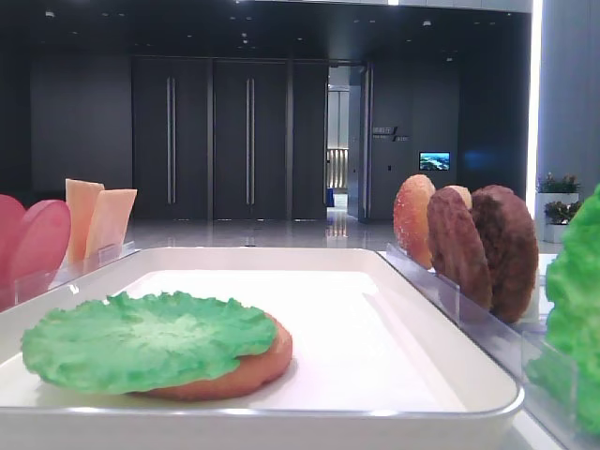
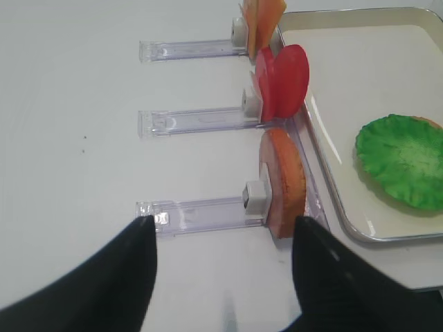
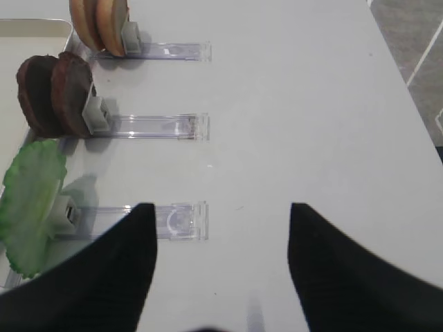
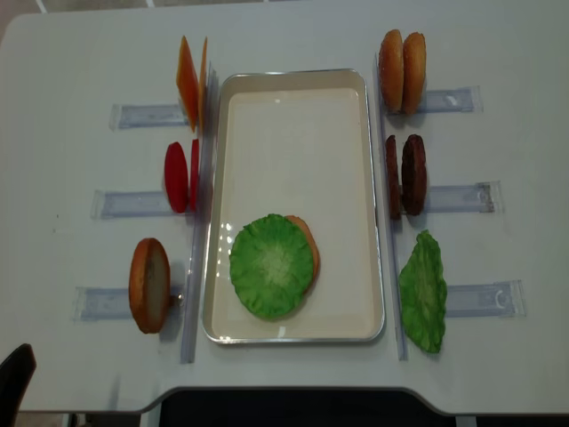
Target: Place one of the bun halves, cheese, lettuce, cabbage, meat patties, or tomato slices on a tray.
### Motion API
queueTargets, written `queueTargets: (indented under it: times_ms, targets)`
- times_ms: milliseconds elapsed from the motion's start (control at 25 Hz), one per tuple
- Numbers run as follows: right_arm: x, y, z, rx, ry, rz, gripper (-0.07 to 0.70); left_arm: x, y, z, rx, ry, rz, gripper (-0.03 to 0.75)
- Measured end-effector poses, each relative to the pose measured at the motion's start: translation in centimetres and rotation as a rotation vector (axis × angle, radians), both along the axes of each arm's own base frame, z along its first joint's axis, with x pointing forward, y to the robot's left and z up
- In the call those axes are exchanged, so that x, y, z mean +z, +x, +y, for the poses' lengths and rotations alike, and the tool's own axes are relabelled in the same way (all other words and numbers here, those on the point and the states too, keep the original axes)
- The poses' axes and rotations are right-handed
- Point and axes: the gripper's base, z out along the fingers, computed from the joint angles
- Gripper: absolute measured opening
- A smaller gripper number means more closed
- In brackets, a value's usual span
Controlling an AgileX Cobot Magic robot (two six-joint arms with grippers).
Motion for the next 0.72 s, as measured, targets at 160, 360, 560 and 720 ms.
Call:
queueTargets:
  times_ms: [160,360,560,720]
  targets:
    - [0.0,0.0,0.0,0.0,0.0,0.0,0.402,0.0,0.0,0.0,0.0,0.0,0.0,0.471]
    - [0.0,0.0,0.0,0.0,0.0,0.0,0.402,0.0,0.0,0.0,0.0,0.0,0.0,0.471]
    - [0.0,0.0,0.0,0.0,0.0,0.0,0.402,0.0,0.0,0.0,0.0,0.0,0.0,0.471]
    - [0.0,0.0,0.0,0.0,0.0,0.0,0.402,0.0,0.0,0.0,0.0,0.0,0.0,0.471]
